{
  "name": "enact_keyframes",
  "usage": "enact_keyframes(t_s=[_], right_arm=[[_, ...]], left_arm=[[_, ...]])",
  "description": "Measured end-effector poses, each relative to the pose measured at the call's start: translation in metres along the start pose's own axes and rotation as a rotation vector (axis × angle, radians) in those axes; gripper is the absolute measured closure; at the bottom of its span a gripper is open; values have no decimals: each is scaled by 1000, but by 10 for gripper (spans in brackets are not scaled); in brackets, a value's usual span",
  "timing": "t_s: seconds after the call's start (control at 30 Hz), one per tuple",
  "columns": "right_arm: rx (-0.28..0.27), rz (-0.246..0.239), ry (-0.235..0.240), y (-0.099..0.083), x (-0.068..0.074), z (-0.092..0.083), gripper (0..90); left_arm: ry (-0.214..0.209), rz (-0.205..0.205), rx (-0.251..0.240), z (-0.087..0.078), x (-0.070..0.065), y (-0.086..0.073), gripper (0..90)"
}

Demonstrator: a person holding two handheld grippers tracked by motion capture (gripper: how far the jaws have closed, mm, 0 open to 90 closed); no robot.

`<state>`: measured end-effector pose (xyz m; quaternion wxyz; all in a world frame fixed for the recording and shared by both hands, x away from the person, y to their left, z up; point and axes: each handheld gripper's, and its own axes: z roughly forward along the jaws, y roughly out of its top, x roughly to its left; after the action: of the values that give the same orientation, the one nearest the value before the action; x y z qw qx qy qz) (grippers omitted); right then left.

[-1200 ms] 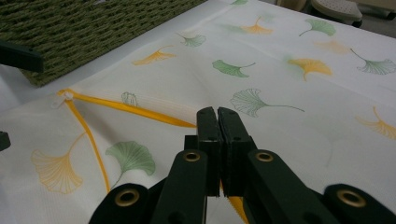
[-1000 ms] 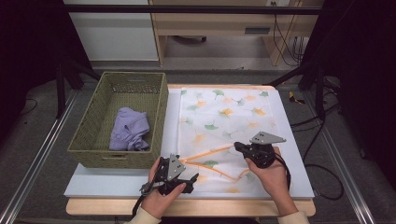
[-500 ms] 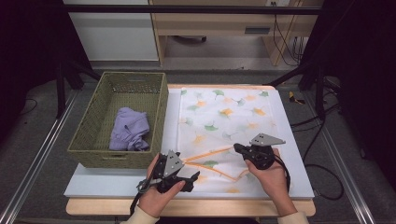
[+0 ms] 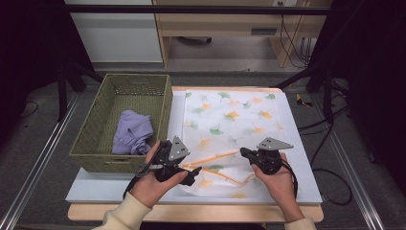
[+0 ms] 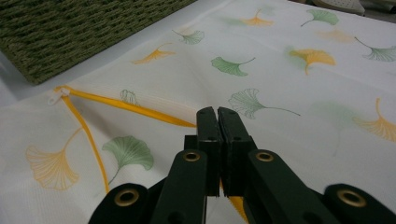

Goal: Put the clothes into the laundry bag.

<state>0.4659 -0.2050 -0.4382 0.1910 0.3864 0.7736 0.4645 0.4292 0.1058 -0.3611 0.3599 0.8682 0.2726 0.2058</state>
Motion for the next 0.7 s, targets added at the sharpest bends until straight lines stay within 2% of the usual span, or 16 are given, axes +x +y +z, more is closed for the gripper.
enact_keyframes(t_s=[0.07, 0.17, 0.4, 0.57, 0.7], right_arm=[[-2, -3, 1, 0, 0, 0, 887], [-2, -5, 2, 0, -1, 0, 886], [-1, -11, -4, 0, -1, 0, 886], [2, -15, -5, 0, 0, 0, 886], [2, -15, -5, 0, -1, -1, 886]], left_arm=[[4, 14, 24, -2, 4, 3, 76], [31, 26, 51, -8, 10, 5, 76], [65, 28, 82, -21, 28, 4, 76], [111, 6, 73, -33, 42, 2, 84], [124, -14, 90, -40, 53, -1, 82]])
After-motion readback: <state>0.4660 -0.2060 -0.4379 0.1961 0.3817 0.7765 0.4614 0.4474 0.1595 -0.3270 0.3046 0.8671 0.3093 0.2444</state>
